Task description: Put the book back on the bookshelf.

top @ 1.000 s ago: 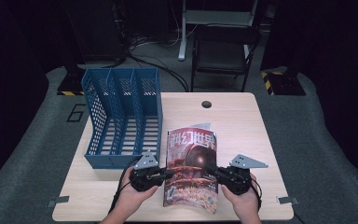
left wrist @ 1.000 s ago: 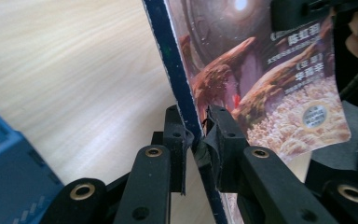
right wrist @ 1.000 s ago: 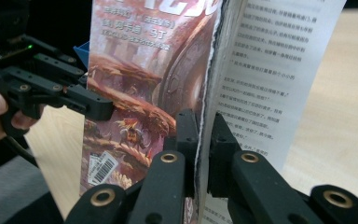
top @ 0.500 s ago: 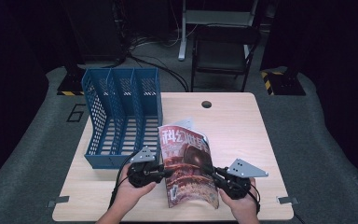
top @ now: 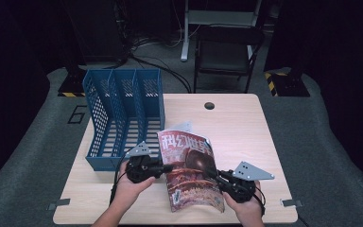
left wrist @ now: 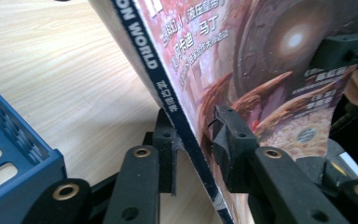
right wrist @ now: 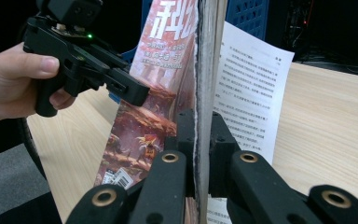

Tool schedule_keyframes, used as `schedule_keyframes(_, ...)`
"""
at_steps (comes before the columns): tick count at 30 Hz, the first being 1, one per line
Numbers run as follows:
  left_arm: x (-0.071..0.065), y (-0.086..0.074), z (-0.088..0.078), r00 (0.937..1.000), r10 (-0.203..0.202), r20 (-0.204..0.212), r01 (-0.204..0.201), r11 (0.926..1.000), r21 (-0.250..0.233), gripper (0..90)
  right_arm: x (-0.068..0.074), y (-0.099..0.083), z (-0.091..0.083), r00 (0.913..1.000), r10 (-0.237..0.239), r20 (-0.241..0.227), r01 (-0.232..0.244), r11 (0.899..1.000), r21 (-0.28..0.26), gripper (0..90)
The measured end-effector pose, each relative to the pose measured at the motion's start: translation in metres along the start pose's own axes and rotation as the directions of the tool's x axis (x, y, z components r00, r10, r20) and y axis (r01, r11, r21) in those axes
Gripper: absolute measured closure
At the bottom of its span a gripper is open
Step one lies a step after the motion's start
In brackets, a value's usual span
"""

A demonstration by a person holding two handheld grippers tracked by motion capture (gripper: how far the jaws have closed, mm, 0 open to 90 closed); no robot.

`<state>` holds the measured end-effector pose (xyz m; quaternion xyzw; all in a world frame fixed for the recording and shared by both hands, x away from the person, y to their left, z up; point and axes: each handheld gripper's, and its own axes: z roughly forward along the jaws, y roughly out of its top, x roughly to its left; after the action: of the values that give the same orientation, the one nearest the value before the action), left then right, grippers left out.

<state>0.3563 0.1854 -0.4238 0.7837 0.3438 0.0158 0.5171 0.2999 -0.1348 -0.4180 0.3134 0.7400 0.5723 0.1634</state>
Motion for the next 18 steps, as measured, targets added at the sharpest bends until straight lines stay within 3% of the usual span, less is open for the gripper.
schedule_keyframes(5, -0.005, 0.001, -0.002, 0.9998, 0.020, 0.000, -0.020, 0.9997, -0.016, 78.5, -0.001, -0.002, 0.003, 0.9991, 0.009, 0.042, -0.010, 1.000, 0.024, 86.8)
schedule_keyframes(9, -0.011, 0.003, -0.006, 0.9982, 0.060, 0.001, -0.060, 0.9979, -0.024, 80.9, -0.003, -0.003, 0.005, 0.9977, 0.019, 0.065, -0.021, 1.000, 0.022, 86.5)
schedule_keyframes(13, -0.018, 0.005, -0.008, 0.9943, 0.106, -0.015, -0.106, 0.9938, -0.034, 81.9, -0.006, -0.004, 0.006, 0.9937, 0.052, 0.099, -0.055, 0.998, 0.028, 86.0)
schedule_keyframes(18, -0.025, 0.007, -0.011, 0.9885, 0.150, -0.022, -0.151, 0.9870, -0.056, 82.7, -0.010, -0.003, 0.009, 0.9901, 0.037, 0.136, -0.041, 0.999, 0.026, 84.9)
